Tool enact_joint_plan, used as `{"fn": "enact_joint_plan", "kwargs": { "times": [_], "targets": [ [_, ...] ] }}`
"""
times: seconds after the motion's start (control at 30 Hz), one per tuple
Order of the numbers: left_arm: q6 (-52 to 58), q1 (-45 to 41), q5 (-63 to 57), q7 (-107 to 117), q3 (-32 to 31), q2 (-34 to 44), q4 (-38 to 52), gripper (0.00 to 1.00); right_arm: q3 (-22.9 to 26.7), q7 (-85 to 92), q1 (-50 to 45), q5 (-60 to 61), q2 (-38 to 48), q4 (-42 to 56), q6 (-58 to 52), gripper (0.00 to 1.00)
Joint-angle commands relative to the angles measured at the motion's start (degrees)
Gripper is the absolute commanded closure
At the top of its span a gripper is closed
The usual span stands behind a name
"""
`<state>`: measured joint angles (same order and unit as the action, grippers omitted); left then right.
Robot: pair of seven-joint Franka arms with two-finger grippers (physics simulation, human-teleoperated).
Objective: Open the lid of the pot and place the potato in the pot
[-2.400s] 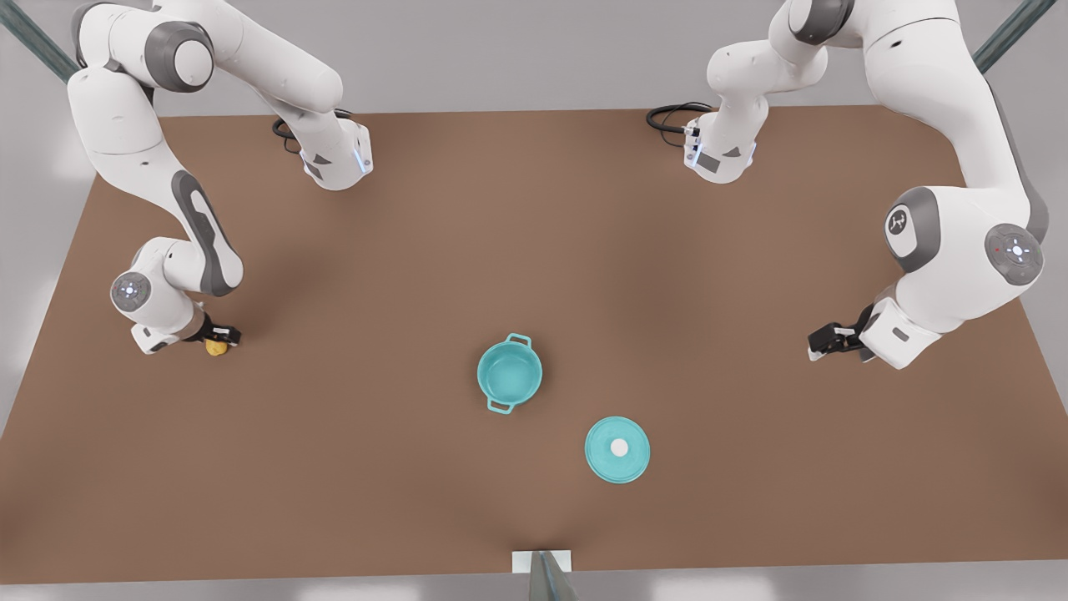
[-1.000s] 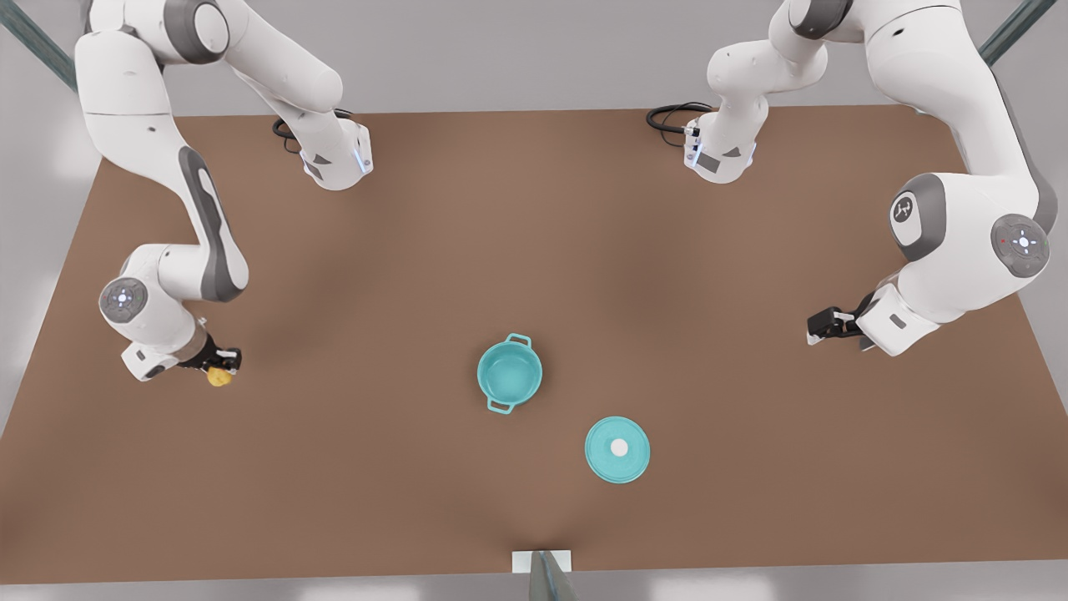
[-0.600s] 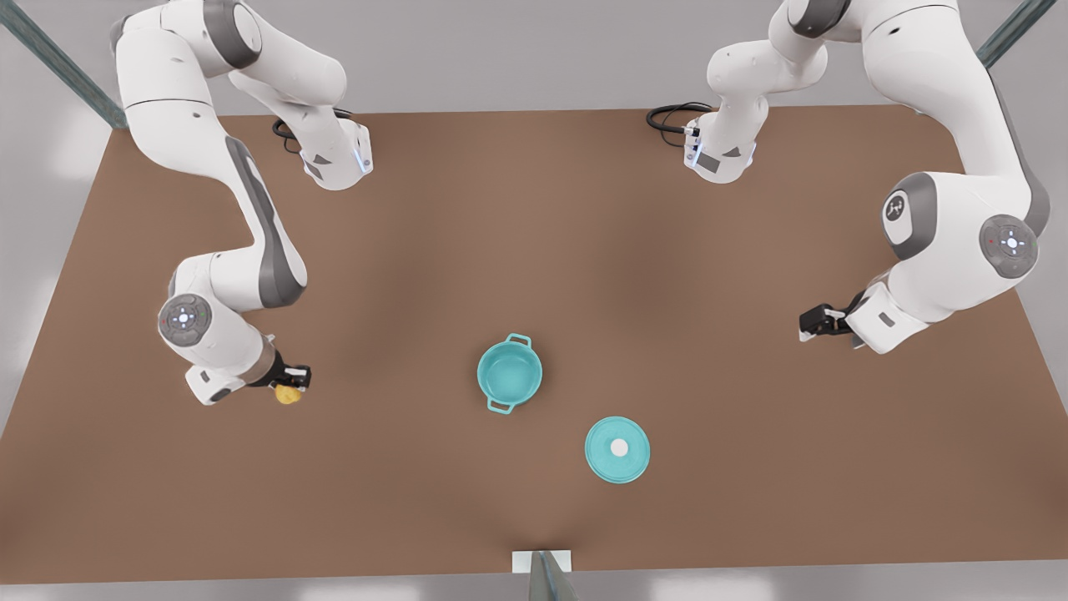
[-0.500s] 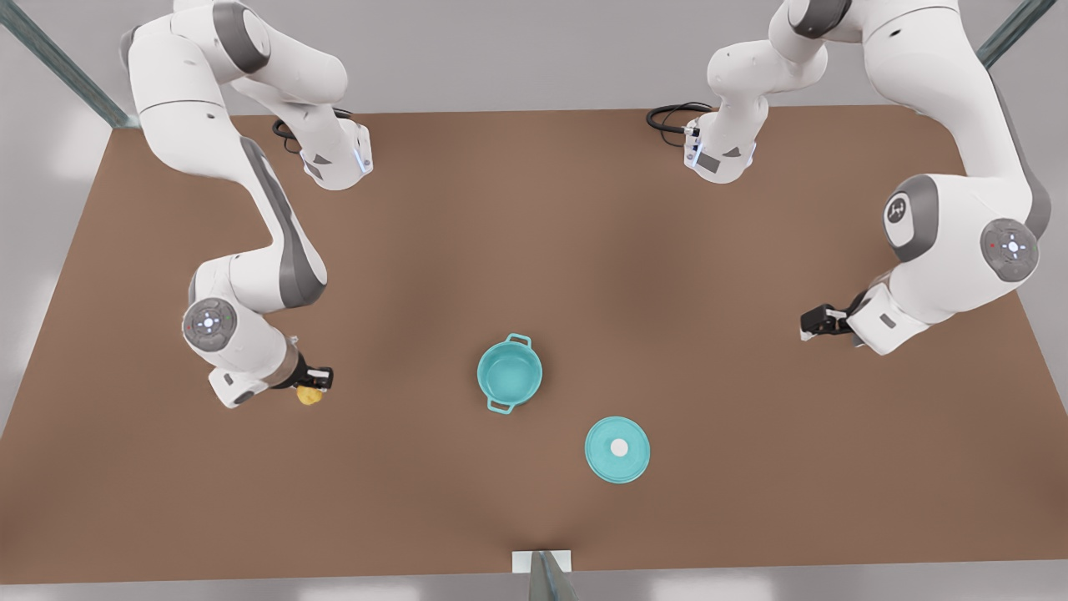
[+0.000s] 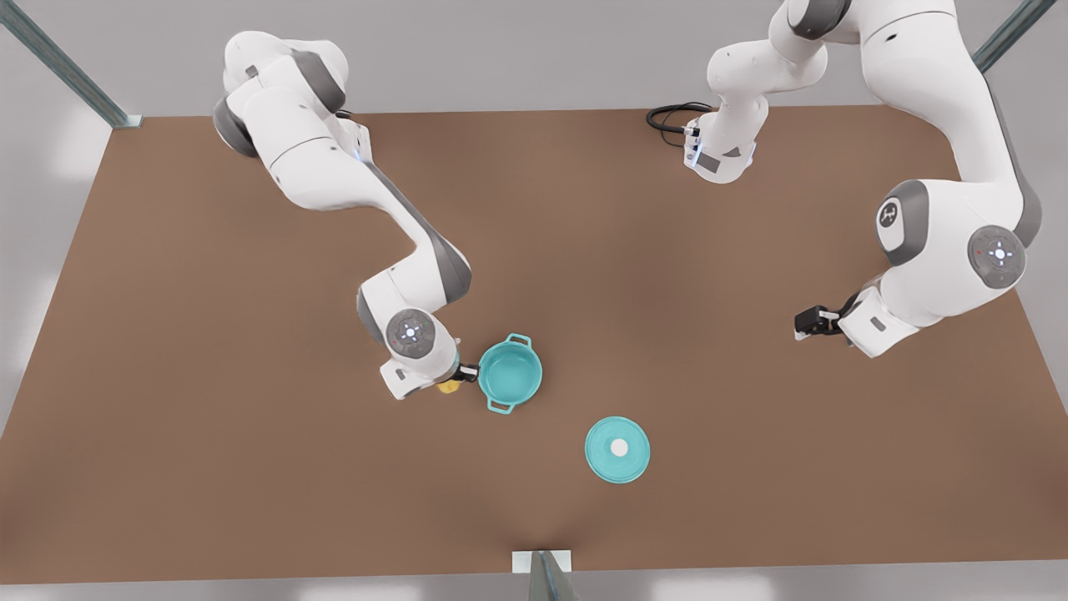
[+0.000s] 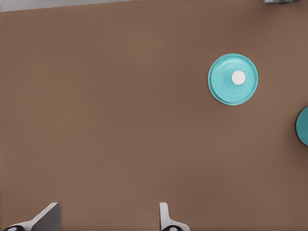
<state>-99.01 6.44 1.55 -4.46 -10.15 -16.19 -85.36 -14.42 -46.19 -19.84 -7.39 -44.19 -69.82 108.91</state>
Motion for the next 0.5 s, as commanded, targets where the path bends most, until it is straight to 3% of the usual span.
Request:
{"fn": "enact_joint_plan", "kwargs": {
  "times": [0.0,0.17,0.27,0.47],
  "targets": [
    [-0.3,-1.4,-0.2,5.0,-0.1,0.5,0.0,0.0,0.6,-28.6,-2.4,-0.1,-1.9,1.7,-0.6,0.46],
    [0.0,-1.4,-0.3,5.1,-0.7,0.8,0.0,0.0,2.6,-32.3,-7.5,-0.2,-6.4,7.9,1.5,0.46],
    [0.1,-1.4,-0.2,5.1,-3.4,2.4,0.9,0.0,2.1,-32.3,-7.7,1.1,-7.2,7.9,8.2,0.45],
    [0.0,-1.3,0.0,6.7,-4.2,1.8,0.7,0.0,2.9,-32.7,-10.1,1.4,-9.7,8.4,10.3,0.45]
  ]
}}
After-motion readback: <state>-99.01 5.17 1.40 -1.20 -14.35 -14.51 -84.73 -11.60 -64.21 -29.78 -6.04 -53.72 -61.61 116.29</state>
